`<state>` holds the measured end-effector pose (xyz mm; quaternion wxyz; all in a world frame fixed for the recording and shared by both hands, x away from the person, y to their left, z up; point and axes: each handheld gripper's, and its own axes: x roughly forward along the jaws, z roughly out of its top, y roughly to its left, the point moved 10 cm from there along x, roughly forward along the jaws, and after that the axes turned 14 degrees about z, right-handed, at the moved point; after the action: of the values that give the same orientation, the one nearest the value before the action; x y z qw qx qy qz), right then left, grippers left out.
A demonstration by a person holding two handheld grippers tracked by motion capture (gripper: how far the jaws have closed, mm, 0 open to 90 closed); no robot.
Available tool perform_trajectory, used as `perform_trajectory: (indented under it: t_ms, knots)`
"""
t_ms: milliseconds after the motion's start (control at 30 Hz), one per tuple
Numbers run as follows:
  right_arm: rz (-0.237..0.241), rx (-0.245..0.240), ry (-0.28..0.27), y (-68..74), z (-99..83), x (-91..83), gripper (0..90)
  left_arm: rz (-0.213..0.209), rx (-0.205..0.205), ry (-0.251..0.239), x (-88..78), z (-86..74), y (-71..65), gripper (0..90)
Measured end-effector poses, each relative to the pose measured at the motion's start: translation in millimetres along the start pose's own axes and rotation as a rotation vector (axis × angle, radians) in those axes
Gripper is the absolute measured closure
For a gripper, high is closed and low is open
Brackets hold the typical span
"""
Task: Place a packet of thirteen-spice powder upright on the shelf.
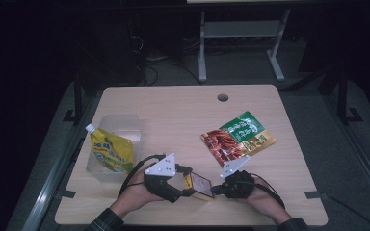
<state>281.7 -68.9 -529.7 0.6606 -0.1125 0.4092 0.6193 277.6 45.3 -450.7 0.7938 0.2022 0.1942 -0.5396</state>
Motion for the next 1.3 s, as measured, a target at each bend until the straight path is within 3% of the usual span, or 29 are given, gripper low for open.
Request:
perform_trajectory:
  t_ms: [200,267,367,433,500,633,967,1300]
  knots:
    - [0.011,0.011,0.006,-1.2,2.1,5.3,90.0,-0.001,-0.009,-0.026,9.0,14.5,-0.8,31.9]
    - [-0.001,-0.023,0.024,-5.1,1.8,6.3,90.0,0.002,-0.007,-0.028,12.9,18.7,-0.5,31.9]
    - [0.001,-0.006,0.021,-5.1,3.9,8.8,90.0,0.011,-0.008,-0.032,19.2,23.6,0.4,31.8]
    - [-0.003,-0.007,0.020,-6.8,5.8,9.7,90.0,0.029,-0.001,-0.035,22.7,26.5,1.5,31.8]
    - [-0.008,-0.009,0.013,-9.8,8.5,10.0,90.0,0.083,0.011,-0.041,25.6,28.8,5.6,31.8]
    - [-0.012,-0.001,0.002,-12.9,11.7,9.2,90.0,0.108,-0.012,-0.037,26.5,27.7,11.0,31.5]
    - [-0.026,0.015,-0.033,-12.5,12.8,-0.4,90.0,0.125,-0.042,-0.027,29.6,23.5,14.9,23.9]
    - [-0.040,0.024,-0.044,-13.5,8.9,-7.8,90.0,0.106,-0.058,-0.040,23.6,30.2,13.5,15.0]
